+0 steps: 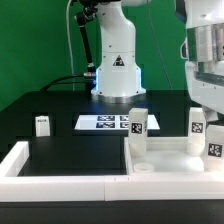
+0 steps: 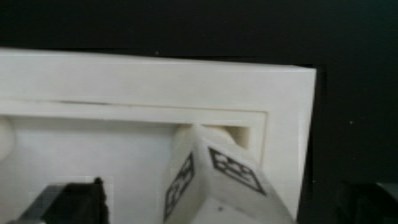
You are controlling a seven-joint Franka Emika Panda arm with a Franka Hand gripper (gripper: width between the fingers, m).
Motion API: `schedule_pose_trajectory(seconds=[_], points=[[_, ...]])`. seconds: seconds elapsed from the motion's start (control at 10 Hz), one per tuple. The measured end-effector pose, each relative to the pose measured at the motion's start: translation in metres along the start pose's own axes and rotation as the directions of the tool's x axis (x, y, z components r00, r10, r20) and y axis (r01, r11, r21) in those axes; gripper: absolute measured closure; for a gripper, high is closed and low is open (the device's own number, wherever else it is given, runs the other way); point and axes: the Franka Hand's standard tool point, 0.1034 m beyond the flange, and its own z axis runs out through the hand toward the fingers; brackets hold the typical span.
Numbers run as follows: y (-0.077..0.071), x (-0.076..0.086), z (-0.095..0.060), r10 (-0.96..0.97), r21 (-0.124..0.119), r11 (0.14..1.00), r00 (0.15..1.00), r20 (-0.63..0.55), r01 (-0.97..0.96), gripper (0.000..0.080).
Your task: Assemble square table
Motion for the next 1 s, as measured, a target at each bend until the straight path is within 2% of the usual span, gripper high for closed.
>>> schedule_pose_trajectory(seconds=[0.2, 0.3, 0.4, 0.5, 0.7, 0.8, 0.9, 1.0], points=[[0.000, 0.003, 0.000, -0.154, 0.002, 0.988, 0.988, -0.008, 0.154, 0.0152], [-0.001, 0.008, 0.001, -0.390, 0.012, 0.920, 0.920, -0.049, 0.391, 0.0152], [-0.002, 0.012, 0.003, -0.555, -0.001, 0.831, 0.829, -0.068, 0.556, 0.0150], [-0.002, 0.015, 0.004, -0.628, -0.008, 0.777, 0.775, -0.075, 0.629, 0.0150], [-0.002, 0.015, 0.004, -0.602, -0.005, 0.798, 0.795, -0.075, 0.603, 0.0150], [-0.002, 0.015, 0.004, -0.600, -0.005, 0.799, 0.797, -0.075, 0.601, 0.0240], [-0.002, 0.015, 0.004, -0.558, -0.001, 0.829, 0.826, -0.074, 0.560, 0.0240], [-0.002, 0.014, 0.004, -0.479, 0.006, 0.877, 0.875, -0.074, 0.480, 0.0442]])
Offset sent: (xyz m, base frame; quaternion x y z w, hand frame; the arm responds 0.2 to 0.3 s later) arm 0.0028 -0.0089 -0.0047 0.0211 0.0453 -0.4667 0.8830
